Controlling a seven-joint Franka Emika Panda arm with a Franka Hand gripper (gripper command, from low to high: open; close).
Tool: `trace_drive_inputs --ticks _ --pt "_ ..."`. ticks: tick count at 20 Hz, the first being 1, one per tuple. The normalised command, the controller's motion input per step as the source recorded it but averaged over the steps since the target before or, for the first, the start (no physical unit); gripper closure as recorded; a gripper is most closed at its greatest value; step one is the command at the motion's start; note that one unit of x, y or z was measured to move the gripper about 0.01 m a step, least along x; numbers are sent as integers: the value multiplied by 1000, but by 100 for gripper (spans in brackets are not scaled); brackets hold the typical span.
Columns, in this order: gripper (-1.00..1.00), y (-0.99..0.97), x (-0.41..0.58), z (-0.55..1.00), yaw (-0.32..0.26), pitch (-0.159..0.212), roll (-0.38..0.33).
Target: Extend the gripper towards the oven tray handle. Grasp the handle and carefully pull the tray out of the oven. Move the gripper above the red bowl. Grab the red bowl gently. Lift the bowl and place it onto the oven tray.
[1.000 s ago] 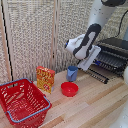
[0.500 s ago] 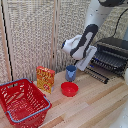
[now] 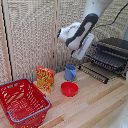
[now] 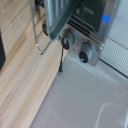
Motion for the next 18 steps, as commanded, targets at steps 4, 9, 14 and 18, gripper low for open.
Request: trace_drive_inputs --ticks 4,9,14,18 --pt "-100 539 -1 433 -106 2 174" --pt "-100 422 -75 305 -196 -43 215" --pt "-100 433 -198 225 -163 -100 230" --pt "-100 416 -232 207 -150 -131 243"
